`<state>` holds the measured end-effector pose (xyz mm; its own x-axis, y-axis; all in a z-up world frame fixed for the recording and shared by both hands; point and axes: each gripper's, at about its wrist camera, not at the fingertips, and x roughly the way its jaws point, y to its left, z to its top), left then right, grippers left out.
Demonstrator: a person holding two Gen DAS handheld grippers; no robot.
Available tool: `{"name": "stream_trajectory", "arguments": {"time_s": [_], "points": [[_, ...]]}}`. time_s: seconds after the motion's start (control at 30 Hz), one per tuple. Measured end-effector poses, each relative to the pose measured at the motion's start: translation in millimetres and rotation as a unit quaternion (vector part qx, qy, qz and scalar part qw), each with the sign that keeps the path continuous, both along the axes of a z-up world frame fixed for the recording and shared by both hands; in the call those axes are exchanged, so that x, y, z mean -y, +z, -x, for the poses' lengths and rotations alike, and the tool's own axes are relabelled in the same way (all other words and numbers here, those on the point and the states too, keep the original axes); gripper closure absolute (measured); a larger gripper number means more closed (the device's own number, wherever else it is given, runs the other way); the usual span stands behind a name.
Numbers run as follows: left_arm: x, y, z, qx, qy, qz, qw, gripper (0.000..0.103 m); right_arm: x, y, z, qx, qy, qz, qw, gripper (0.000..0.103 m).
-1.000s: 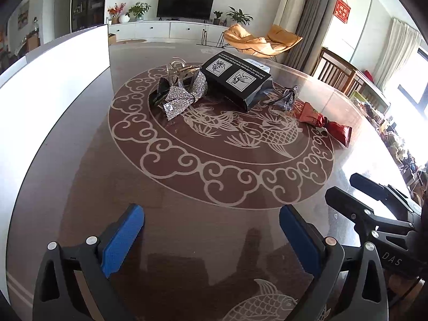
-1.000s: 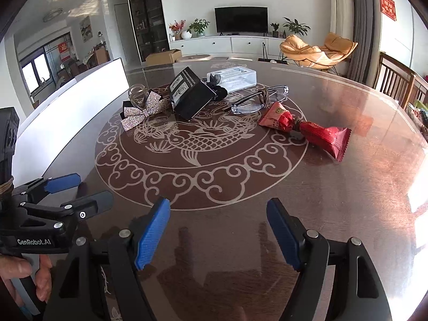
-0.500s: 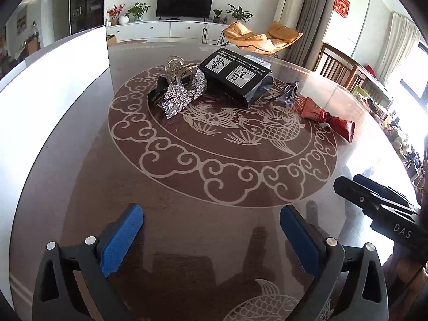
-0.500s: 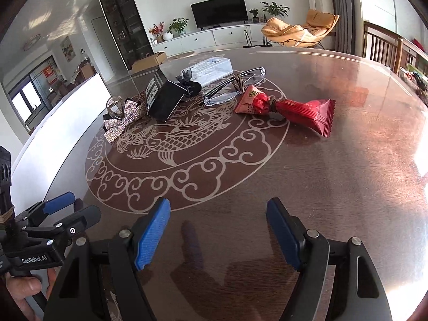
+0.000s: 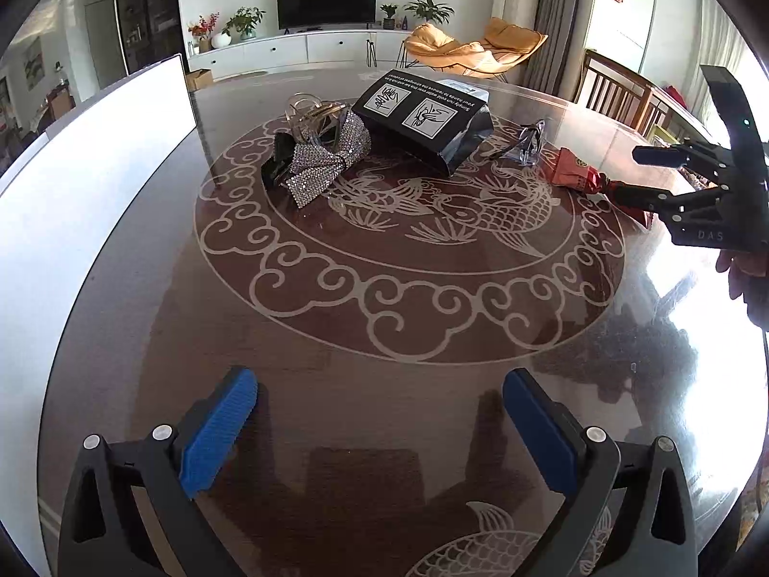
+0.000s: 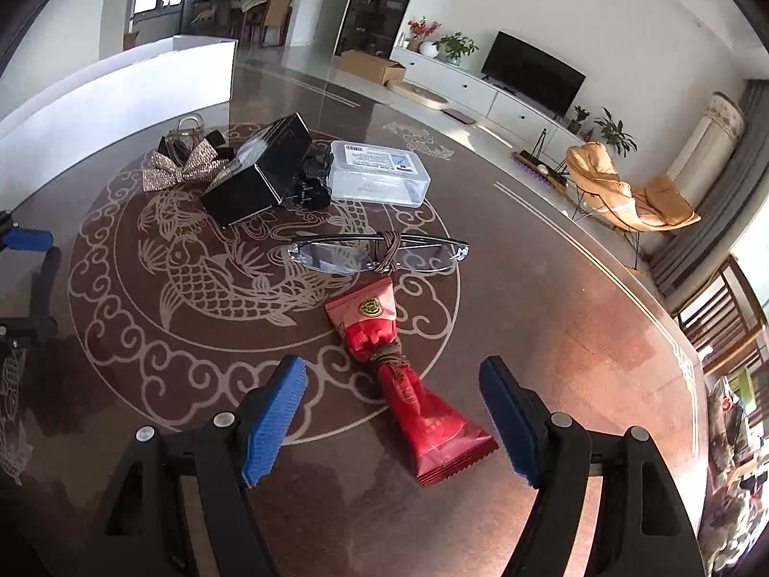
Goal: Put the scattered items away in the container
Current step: 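Move both open grippers back over the table toward the remaining items, then grasp the red wrapped candy with the right gripper while the left gripper grasps the glass rhinestone-bow item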
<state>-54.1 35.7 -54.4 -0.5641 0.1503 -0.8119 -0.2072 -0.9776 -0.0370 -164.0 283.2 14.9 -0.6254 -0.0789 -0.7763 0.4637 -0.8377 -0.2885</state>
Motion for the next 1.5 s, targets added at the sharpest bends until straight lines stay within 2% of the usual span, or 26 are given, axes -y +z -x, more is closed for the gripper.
{"name": "stream_trajectory", "arguments": {"time_s": [0.13,0.3,0.37,0.4,0.43,0.53,0.7,0.8,0.87,0.93,1.07,1.2,1.43,1.47,1.5], "points": [[-1,0,0,0.001,-0.001,0.011,0.9999,0.000,-6,-14,30,0.050,-0.002,0.014,0.999,0.027],[-2,-1,-1,0.002,-0.002,0.019,0.9998,0.000,-4,-25,40,0.075,-0.013,0.039,0.996,0.030],[-2,-1,-1,0.002,-0.002,0.019,0.9998,0.000,-6,-25,39,0.086,-0.018,0.061,0.994,0.046],[-2,-1,-1,0.002,-0.002,0.019,0.9998,0.000,-6,-25,36,0.089,-0.019,0.068,0.994,0.067],[-2,-1,-1,0.002,-0.001,0.019,0.9998,0.000,-4,-24,31,0.085,-0.022,0.064,0.994,0.076],[-2,-1,-1,0.003,-0.001,0.019,0.9998,0.000,4,-24,14,0.069,-0.042,0.057,0.995,0.076],[-1,0,-2,0.005,-0.008,0.021,0.9997,0.000,6,-24,-36,0.067,-0.102,0.115,0.986,0.076],[3,1,-3,0.007,-0.042,0.023,0.9988,0.000,14,-24,-72,0.068,-0.112,0.144,0.981,0.076],[7,3,5,0.024,-0.065,0.029,0.9972,0.000,20,-24,-93,0.068,-0.114,0.160,0.978,0.076],[12,10,19,0.026,-0.078,0.041,0.9958,0.000,27,-24,-108,0.063,-0.110,0.167,0.978,0.076],[19,40,56,-0.030,-0.104,0.057,0.9926,0.000,36,-27,-122,0.044,-0.107,0.160,0.980,0.074],[19,41,110,-0.010,-0.135,0.056,0.9891,0.000,29,-27,-121,0.043,-0.122,0.191,0.973,0.074],[9,29,169,0.028,-0.132,0.015,0.9907,0.000,36,-26,-122,0.037,-0.123,0.169,0.977,0.074],[6,26,172,0.033,-0.132,0.016,0.9906,0.003,36,-26,-121,0.037,-0.123,0.169,0.977,0.074],[5,22,173,0.032,-0.129,0.021,0.9909,0.029,36,-26,-121,0.037,-0.123,0.169,0.977,0.074]]}}
